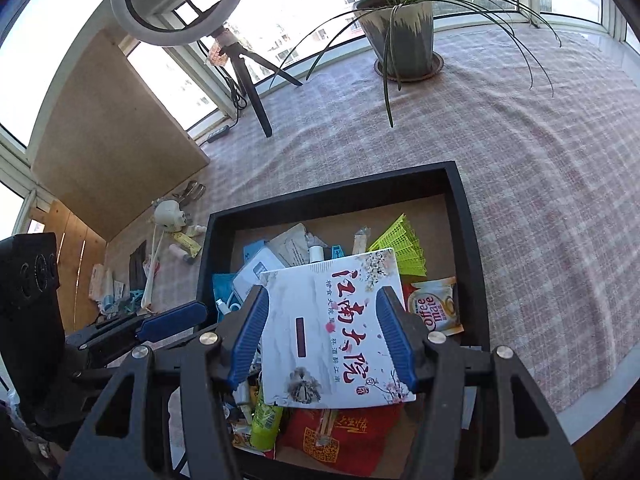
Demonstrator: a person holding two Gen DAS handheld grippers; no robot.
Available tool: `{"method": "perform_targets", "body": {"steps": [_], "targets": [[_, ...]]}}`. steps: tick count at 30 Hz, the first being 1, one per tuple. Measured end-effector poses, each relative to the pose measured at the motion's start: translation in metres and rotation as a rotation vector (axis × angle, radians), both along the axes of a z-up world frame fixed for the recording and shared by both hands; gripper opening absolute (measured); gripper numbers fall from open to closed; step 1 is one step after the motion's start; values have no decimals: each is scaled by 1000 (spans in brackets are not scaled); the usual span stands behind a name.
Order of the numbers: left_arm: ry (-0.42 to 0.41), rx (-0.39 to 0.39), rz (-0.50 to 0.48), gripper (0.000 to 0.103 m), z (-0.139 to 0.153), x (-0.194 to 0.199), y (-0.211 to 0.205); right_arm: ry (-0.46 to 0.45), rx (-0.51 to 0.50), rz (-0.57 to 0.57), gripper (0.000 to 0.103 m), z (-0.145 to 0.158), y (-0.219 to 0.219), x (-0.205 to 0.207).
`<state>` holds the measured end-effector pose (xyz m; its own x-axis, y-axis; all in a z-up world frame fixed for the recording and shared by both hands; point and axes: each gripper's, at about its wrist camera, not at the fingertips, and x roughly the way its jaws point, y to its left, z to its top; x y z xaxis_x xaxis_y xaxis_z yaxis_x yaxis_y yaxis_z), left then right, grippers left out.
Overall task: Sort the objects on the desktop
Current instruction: 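Carry the white box with the right tool into the black tray and release it, then grasp the pink bottle with grey cap with the right tool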
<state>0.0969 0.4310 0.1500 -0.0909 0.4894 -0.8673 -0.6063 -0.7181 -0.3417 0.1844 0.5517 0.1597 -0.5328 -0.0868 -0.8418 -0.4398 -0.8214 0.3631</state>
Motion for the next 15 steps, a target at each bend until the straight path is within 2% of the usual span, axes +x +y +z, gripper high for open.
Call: {"method": "perform_targets", "body": {"steps": [6, 15], "targets": [[-7, -28, 79, 43, -9, -19, -37, 3, 4, 80, 56, -1, -22, -24], [-23, -88, 245, 43, -28, -51, -115, 2, 48, 261, 56, -3, -71, -75]]}}
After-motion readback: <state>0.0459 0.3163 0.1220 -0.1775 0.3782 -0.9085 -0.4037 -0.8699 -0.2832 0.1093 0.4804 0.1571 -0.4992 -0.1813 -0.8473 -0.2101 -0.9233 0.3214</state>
